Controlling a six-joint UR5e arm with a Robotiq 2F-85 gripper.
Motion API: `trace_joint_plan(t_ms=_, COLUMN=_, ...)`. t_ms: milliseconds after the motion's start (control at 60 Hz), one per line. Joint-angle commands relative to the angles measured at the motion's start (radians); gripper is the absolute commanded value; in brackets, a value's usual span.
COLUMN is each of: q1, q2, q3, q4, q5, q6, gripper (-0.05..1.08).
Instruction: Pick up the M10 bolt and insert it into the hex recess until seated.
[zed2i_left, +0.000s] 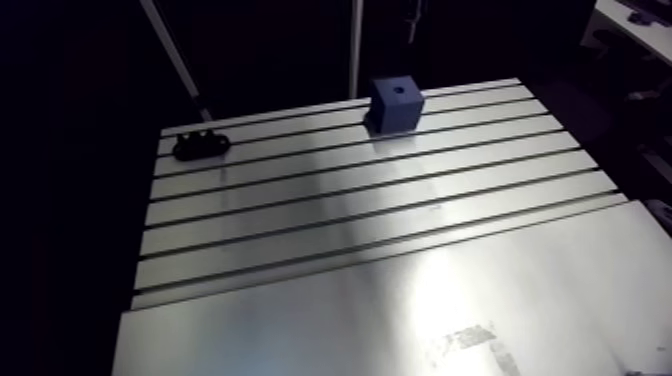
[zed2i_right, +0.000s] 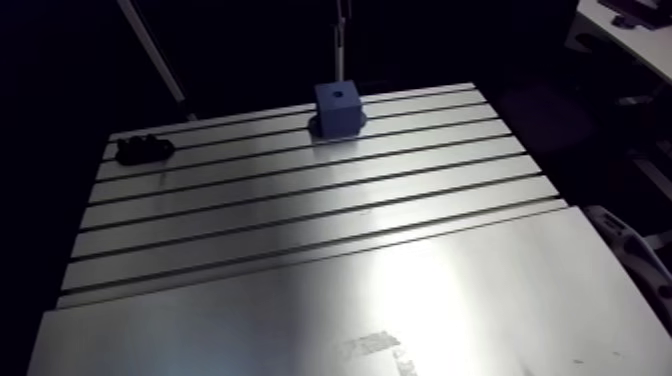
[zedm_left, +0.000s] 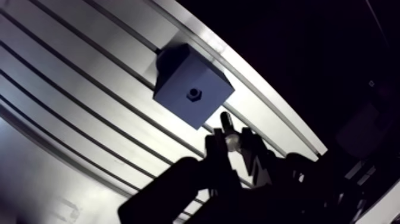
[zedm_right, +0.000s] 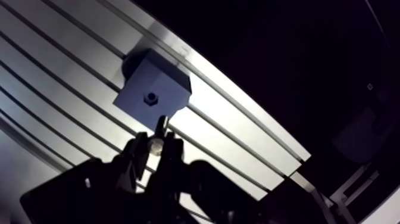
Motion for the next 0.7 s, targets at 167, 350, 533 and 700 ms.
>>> trace_joint_plan(t_ms=167, q1=-0.001, q2=0.017, q3=0.037, q4=-0.029, q5=0.017, q6=-0.001, gripper=0.99)
trace_joint_plan(t_ms=350, q1=-0.003, q2=0.017, q3=0.044, q4=-0.029, q5=0.036, q6=-0.016, gripper=0.99)
trace_joint_plan(t_ms=533, q1=-0.004, q2=0.017, q3=0.049, q4=-0.029, q5=0.036, q6=-0.035, gripper=1.00)
trace_joint_plan(t_ms=700, q1=-0.009, q2=0.017, q3=0.049, q4=-0.029, q5=0.036, q6=-0.035, gripper=1.00)
